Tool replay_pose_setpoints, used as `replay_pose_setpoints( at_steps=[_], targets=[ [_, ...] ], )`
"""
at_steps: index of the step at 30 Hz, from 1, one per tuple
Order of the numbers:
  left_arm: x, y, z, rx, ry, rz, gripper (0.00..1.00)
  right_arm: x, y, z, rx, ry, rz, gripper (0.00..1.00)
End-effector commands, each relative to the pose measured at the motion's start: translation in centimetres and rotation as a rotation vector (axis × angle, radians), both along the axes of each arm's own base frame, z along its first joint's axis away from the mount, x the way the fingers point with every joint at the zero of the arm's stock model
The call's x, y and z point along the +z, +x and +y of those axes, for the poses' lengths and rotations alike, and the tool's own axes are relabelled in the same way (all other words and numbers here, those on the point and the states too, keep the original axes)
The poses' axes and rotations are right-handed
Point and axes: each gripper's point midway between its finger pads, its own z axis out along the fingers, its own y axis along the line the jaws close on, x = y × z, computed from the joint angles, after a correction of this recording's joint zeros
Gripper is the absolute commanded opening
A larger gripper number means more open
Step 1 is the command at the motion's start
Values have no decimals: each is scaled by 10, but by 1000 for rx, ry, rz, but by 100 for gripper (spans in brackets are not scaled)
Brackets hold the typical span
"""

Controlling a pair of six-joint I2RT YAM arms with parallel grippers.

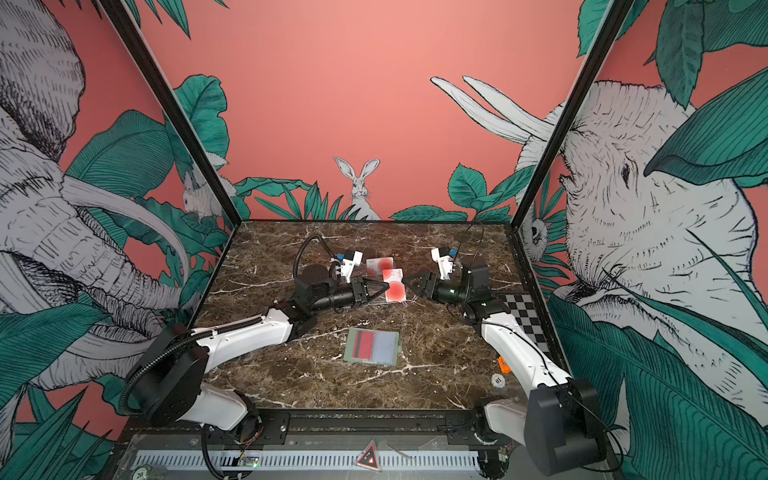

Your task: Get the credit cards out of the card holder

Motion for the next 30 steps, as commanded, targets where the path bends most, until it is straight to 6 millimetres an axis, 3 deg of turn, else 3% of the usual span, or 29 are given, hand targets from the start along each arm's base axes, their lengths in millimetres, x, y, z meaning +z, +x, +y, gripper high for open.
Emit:
replay_pose_setpoints(
  at_steps=[1,9,19,30],
  targets=[
    [7,-2,0,-9,-55,7,0,22,-3,3,28,43,-77,62],
    [13,3,-6,-11,-127,29,0,24,-7,3,31,57,-79,55],
    [8,-7,-10,-59,-103,27,0,25,-5,4,21,77,-80,47],
    [4,-8,-13,-68,-117,30,0,28,-9,9,48,115,-78,31]
  ],
)
